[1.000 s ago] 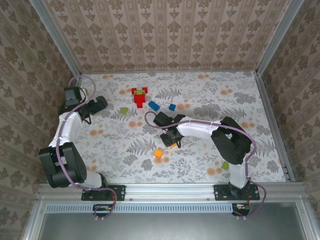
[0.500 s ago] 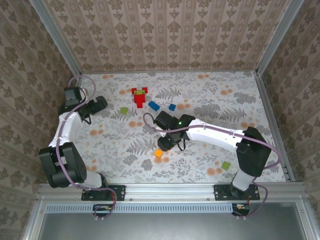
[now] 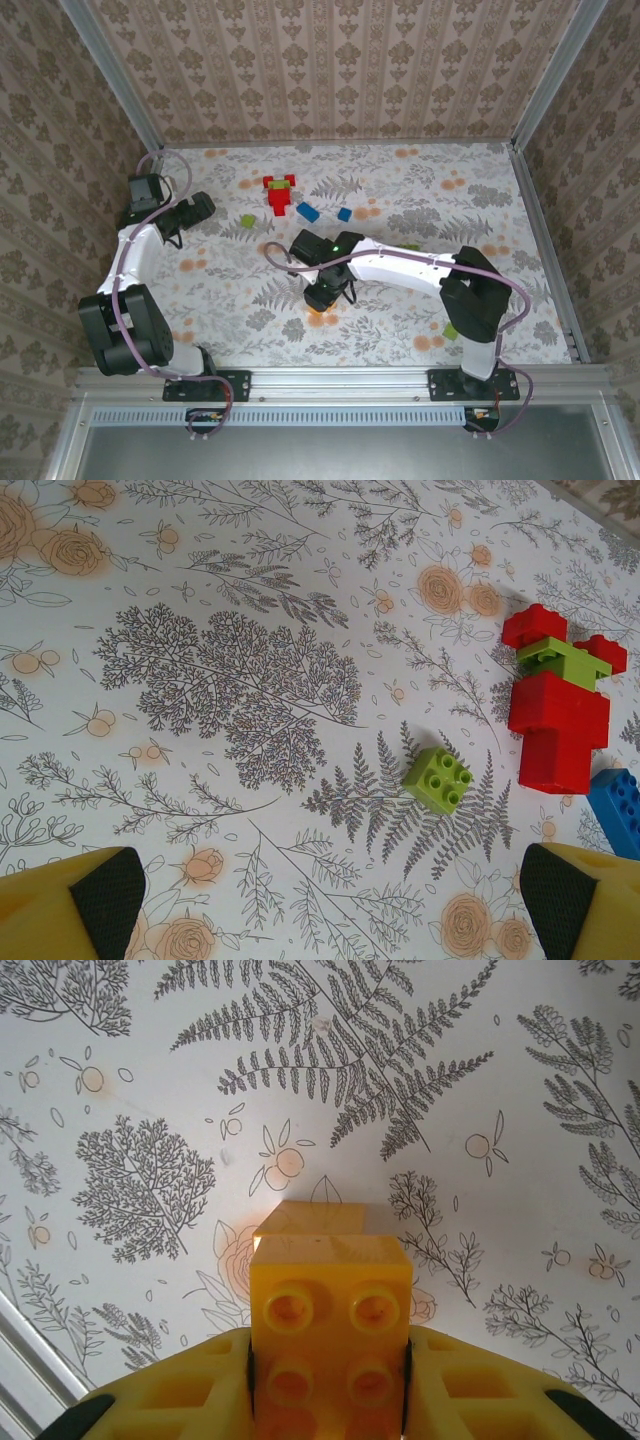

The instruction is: Assemble a carrot with lego

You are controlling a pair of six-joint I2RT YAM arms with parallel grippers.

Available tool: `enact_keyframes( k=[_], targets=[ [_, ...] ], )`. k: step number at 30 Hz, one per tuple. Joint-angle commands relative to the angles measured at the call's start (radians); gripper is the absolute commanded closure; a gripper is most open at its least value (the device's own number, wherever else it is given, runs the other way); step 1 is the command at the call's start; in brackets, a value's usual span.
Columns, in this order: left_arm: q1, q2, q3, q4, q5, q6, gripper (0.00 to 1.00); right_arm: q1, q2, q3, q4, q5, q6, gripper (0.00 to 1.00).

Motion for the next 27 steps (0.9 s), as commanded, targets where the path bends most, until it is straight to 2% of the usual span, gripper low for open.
enact_keyframes(
  k=[1,16,27],
  targets=[
    [-0.007,-0.001,0.031,-0.018,0.003,0.022,0.00,-0.001,0.037,0.036,-0.020,0.010,-0.035,0.65],
    [-0.008,-0.001,0.030,-0.018,0.005,0.025,0.00,-0.001,0.076,0.031,0.012,0.001,-0.041,0.65],
    [-0.009,-0.003,0.031,-0.020,0.005,0.028,0.00,-0.016,0.020,0.005,0.029,-0.027,-0.034,0.66]
  ],
)
